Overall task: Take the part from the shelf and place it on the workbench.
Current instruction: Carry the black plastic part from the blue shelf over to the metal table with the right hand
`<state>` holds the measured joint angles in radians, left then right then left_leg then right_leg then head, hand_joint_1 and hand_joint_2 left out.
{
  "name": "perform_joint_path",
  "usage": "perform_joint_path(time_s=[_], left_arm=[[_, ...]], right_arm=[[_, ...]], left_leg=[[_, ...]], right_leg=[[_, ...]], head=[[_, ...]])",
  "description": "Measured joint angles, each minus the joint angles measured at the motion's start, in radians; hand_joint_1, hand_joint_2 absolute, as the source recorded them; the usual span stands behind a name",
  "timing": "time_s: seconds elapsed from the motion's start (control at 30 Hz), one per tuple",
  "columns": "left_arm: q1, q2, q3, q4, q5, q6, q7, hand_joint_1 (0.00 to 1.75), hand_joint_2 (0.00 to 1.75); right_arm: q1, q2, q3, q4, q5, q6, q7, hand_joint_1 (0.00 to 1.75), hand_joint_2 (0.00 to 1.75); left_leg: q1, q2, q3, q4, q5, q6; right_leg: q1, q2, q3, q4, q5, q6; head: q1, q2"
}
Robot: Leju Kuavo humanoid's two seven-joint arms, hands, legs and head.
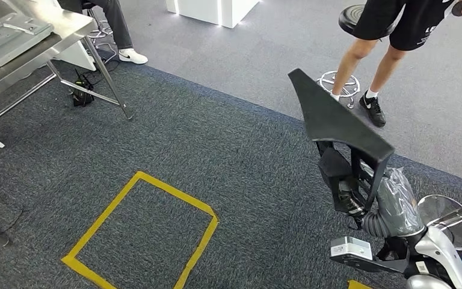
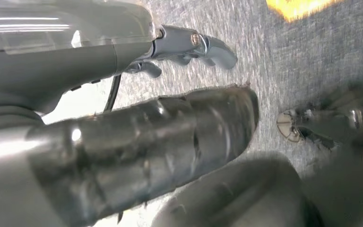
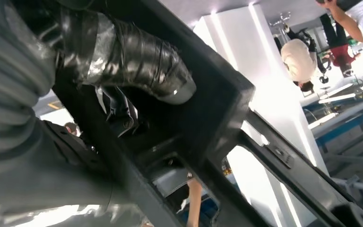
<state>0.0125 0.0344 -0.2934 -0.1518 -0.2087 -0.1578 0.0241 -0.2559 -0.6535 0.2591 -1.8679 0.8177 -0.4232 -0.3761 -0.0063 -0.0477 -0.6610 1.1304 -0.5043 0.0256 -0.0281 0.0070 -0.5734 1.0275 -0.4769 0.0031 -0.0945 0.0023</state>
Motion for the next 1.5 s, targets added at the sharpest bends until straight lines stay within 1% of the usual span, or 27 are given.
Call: perform_joint_path(time_s=[0.07,0.1,0.13,0.2,0.23,0.3,0.33,0.4,0.47,0.53,0.6,0.67,0.73,0.8,0.83,0.9,0.97,1.03,1.07,1.13,1.17,1.2,1.3,1.33,1.4,1.43,1.5], left_arm=[[-0.004,0.000,0.000,0.000,0.000,-0.002,-0.001,0.00,0.00],[-0.004,0.000,0.000,0.000,0.000,-0.002,-0.002,0.00,0.00],[-0.003,0.000,0.000,0.000,-0.001,-0.003,-0.005,0.00,0.00],[-0.001,0.000,0.000,0.000,-0.005,-0.003,-0.013,0.00,0.00],[-0.001,0.000,0.000,0.000,-0.008,-0.002,-0.017,0.00,0.00],[-0.003,0.000,0.000,0.000,-0.011,-0.001,-0.024,0.00,0.00],[-0.003,0.000,0.000,0.000,-0.011,0.000,-0.026,0.00,0.00],[0.000,0.001,0.000,0.000,-0.011,0.000,-0.027,0.00,0.00],[0.002,0.002,0.000,0.000,-0.011,0.000,-0.028,0.00,0.00],[-0.001,0.002,0.000,0.000,-0.011,0.000,-0.029,0.00,0.00],[-0.003,0.001,0.001,0.000,-0.010,0.000,-0.029,0.00,0.00],[-0.001,0.000,0.001,0.000,-0.010,-0.002,-0.029,0.00,0.00],[0.002,-0.002,0.001,0.000,-0.009,-0.003,-0.029,0.00,0.00],[0.001,-0.004,0.001,0.000,-0.009,-0.003,-0.029,0.00,0.00],[0.000,-0.005,0.002,0.000,-0.008,-0.003,-0.029,0.00,0.00],[0.001,-0.005,0.002,0.000,-0.008,-0.004,-0.028,0.00,0.00],[0.003,-0.004,0.002,0.000,-0.009,-0.004,-0.028,0.00,0.00],[0.000,-0.004,0.002,0.000,-0.009,-0.005,-0.027,0.00,0.00],[-0.002,-0.005,0.002,0.000,-0.009,-0.006,-0.028,0.00,0.00],[0.000,-0.007,0.002,0.000,-0.009,-0.006,-0.028,0.00,0.00],[0.003,-0.007,0.002,0.000,-0.010,-0.006,-0.028,0.00,0.00],[0.005,-0.007,0.002,0.000,-0.010,-0.006,-0.028,0.00,0.00],[0.011,-0.007,0.002,0.000,-0.010,-0.006,-0.028,0.00,0.00],[0.010,-0.007,0.002,0.000,-0.010,-0.006,-0.028,0.00,0.00],[0.008,-0.007,0.002,0.000,-0.010,-0.006,-0.028,0.00,0.00],[0.007,-0.006,0.002,0.000,-0.010,-0.007,-0.028,0.00,0.00],[0.004,-0.004,0.002,0.000,-0.009,-0.007,-0.027,0.00,0.00]], right_arm=[[-0.002,0.000,0.000,0.000,0.000,0.003,0.000,1.75,1.75],[-0.003,0.000,0.000,0.000,0.000,0.006,0.002,1.75,1.75],[-0.004,-0.001,0.000,0.000,0.000,0.010,0.004,1.75,1.75],[-0.009,-0.002,0.000,0.000,0.000,0.022,0.014,1.75,1.75],[-0.013,-0.004,0.000,0.000,0.000,0.028,0.019,1.75,1.75],[-0.024,-0.011,-0.002,0.000,-0.007,0.045,0.027,1.75,1.75],[-0.030,-0.015,-0.003,0.001,-0.011,0.054,0.030,1.75,1.75],[-0.044,-0.020,-0.004,0.004,-0.021,0.073,0.033,1.75,1.75],[-0.057,-0.025,-0.006,0.007,-0.027,0.083,0.037,1.75,1.75],[-0.067,-0.033,-0.010,0.010,-0.032,0.089,0.039,1.75,1.75],[-0.074,-0.041,-0.013,0.015,-0.033,0.098,0.042,1.75,1.75],[-0.082,-0.047,-0.013,0.021,-0.035,0.114,0.047,1.75,1.75],[-0.101,-0.058,-0.016,0.029,-0.040,0.137,0.056,1.75,1.75],[-0.127,-0.068,-0.021,0.041,-0.047,0.162,0.066,1.75,1.75],[-0.141,-0.073,-0.025,0.047,-0.050,0.174,0.071,1.75,1.75],[-0.168,-0.083,-0.028,0.058,-0.055,0.197,0.078,1.75,1.75],[-0.193,-0.091,-0.031,0.070,-0.059,0.217,0.082,1.75,1.75],[-0.215,-0.100,-0.032,0.081,-0.063,0.236,0.083,1.75,1.75],[-0.226,-0.105,-0.033,0.086,-0.065,0.247,0.083,1.75,1.75],[-0.249,-0.111,-0.031,0.098,-0.066,0.266,0.084,1.75,1.75],[-0.260,-0.113,-0.030,0.103,-0.066,0.275,0.085,1.75,1.75],[-0.270,-0.116,-0.027,0.108,-0.066,0.283,0.087,1.75,1.75],[-0.296,-0.120,-0.020,0.127,-0.066,0.298,0.091,1.75,1.75],[-0.303,-0.122,-0.017,0.134,-0.066,0.300,0.092,1.75,1.75],[-0.312,-0.127,-0.012,0.142,-0.066,0.303,0.093,1.75,1.75],[-0.317,-0.128,-0.009,0.145,-0.066,0.306,0.095,1.75,1.75],[-0.331,-0.131,-0.003,0.154,-0.066,0.316,0.096,1.75,1.75]], left_leg=[[0.009,0.033,-0.064,0.126,-0.054,-0.009],[0.013,0.037,-0.085,0.166,-0.063,-0.013],[0.016,0.040,-0.088,0.172,-0.054,-0.015],[0.019,0.057,-0.038,0.078,0.005,-0.016],[0.015,0.080,-0.002,0.010,0.029,-0.014],[0.001,0.113,0.046,-0.082,0.045,-0.003],[-0.005,0.115,0.051,-0.096,0.038,0.005],[-0.009,0.090,0.060,-0.107,0.037,0.023],[-0.009,0.067,0.079,-0.114,0.035,0.039],[-0.009,0.043,0.091,-0.116,0.034,0.049],[-0.010,0.015,0.097,-0.115,0.028,0.055],[-0.013,-0.017,0.110,-0.113,0.018,0.057],[-0.013,-0.048,0.127,-0.112,0.003,0.055],[-0.011,-0.074,0.134,-0.111,-0.009,0.048],[-0.008,-0.085,0.135,-0.109,-0.011,0.043],[-0.006,-0.095,0.138,-0.104,-0.010,0.031],[-0.009,-0.050,0.127,-0.065,-0.010,0.022],[-0.007,0.012,0.066,0.035,-0.029,0.013],[-0.002,0.027,0.022,0.091,-0.047,0.008],[0.009,0.036,-0.052,0.150,-0.077,0.000],[0.014,0.039,-0.068,0.137,-0.073,-0.004],[0.017,0.046,-0.071,0.096,-0.049,-0.007],[0.010,0.096,-0.056,-0.047,0.090,0.004],[0.003,0.107,-0.052,-0.066,0.114,0.011],[-0.008,0.095,-0.035,-0.073,0.101,0.026],[-0.009,0.081,-0.020,-0.079,0.094,0.034],[-0.007,0.056,0.015,-0.094,0.079,0.049]], right_leg=[[0.004,-0.029,-0.001,-0.001,0.000,-0.005],[0.005,-0.043,-0.001,-0.001,-0.001,-0.005],[0.005,-0.057,0.000,-0.001,-0.002,-0.004],[0.004,-0.081,0.004,-0.001,-0.007,0.001],[0.003,-0.092,0.007,0.000,-0.011,0.006],[0.002,-0.114,0.015,0.000,-0.019,0.020],[0.001,-0.123,0.019,0.003,-0.020,0.029],[-0.007,-0.132,0.025,0.016,-0.019,0.044],[-0.015,-0.093,0.009,0.061,-0.037,0.050],[-0.014,-0.035,-0.053,0.164,-0.085,0.047],[-0.006,-0.013,-0.130,0.267,-0.117,0.045],[0.001,-0.007,-0.154,0.257,-0.085,0.039],[0.006,0.020,-0.125,0.135,0.005,0.028],[0.010,0.060,-0.096,0.035,0.053,0.020],[0.012,0.070,-0.088,0.014,0.056,0.016],[0.015,0.052,-0.065,-0.002,0.046,0.007],[0.015,0.025,-0.029,-0.021,0.037,-0.005],[0.016,-0.002,0.005,-0.035,0.020,-0.011],[0.017,-0.017,0.020,-0.038,0.009,-0.012],[0.017,-0.045,0.052,-0.040,-0.018,-0.007],[0.017,-0.058,0.071,-0.040,-0.034,-0.004],[0.016,-0.070,0.091,-0.040,-0.050,0.000],[0.016,-0.104,0.141,-0.041,-0.101,0.019],[0.015,-0.114,0.155,-0.043,-0.115,0.028],[0.009,-0.125,0.177,-0.037,-0.120,0.046],[0.004,-0.114,0.171,-0.009,-0.107,0.051],[-0.004,-0.061,0.101,0.107,-0.072,0.053]], head=[[-0.001,0.000],[-0.001,0.000],[-0.001,0.000],[-0.001,0.000],[-0.001,0.000],[-0.001,0.000],[-0.001,0.000],[-0.001,0.000],[0.000,0.000],[0.002,0.000],[0.003,0.000],[0.003,0.000],[0.003,0.000],[0.003,0.000],[0.003,0.000],[0.003,0.000],[0.001,0.000],[0.000,0.000],[0.000,0.000],[0.000,0.000],[0.000,0.000],[0.000,0.000],[0.004,0.000],[0.006,0.000],[0.008,0.000],[0.008,0.000],[0.010,0.000]])
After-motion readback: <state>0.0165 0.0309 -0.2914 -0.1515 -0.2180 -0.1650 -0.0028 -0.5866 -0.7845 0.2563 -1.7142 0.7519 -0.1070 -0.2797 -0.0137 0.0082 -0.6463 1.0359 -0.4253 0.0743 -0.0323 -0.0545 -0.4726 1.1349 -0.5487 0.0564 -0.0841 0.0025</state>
